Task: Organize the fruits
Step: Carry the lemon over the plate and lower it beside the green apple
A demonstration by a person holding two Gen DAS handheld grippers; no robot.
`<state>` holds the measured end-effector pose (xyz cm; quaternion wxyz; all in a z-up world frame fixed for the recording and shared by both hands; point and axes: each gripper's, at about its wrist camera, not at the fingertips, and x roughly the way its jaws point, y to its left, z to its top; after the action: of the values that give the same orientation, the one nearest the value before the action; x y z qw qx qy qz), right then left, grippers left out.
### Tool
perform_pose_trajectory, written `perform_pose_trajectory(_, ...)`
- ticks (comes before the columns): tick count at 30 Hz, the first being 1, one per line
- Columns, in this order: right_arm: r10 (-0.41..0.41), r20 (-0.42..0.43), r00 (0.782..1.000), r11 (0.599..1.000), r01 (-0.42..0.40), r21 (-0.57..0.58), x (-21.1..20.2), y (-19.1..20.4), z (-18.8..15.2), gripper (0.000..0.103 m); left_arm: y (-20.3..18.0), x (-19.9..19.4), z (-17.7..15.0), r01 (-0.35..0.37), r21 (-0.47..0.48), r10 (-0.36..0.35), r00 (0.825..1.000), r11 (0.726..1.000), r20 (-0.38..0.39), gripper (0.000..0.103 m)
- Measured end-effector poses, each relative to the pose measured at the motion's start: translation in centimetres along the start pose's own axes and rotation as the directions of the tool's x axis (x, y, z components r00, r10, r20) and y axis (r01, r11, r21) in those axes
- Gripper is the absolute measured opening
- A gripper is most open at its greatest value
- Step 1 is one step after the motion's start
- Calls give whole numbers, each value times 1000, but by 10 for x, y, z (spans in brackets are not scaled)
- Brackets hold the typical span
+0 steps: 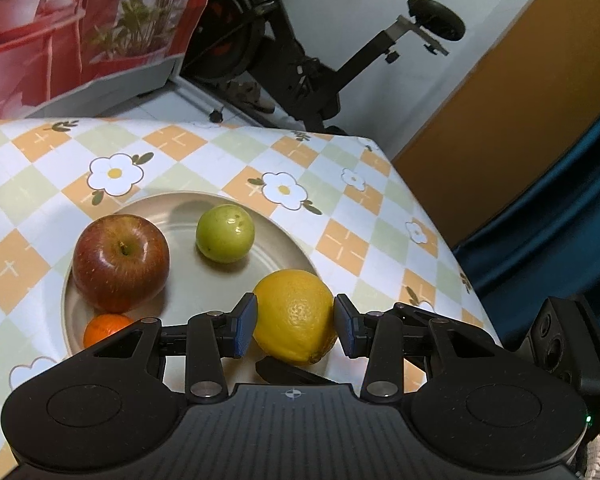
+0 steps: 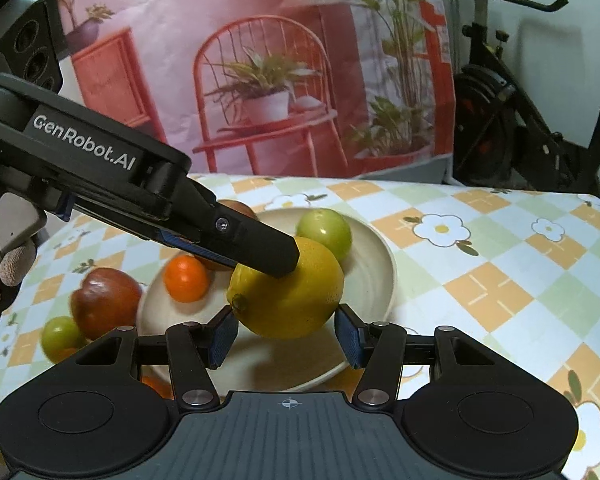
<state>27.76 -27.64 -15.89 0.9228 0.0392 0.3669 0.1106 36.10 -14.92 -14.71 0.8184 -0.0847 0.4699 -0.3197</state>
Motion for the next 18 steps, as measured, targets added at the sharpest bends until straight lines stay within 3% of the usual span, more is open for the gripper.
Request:
perform_pose_trajectory(9,-33,6,999,999,33,12,20,-16,9,49,5,14,17,-4,-3,4,1000,1000,16,44)
perform_pose_trajectory(18,-38,-19,999,998,37,-49,41,-13,17,50,14,17,20,-50,-8,50,998,999,27,44)
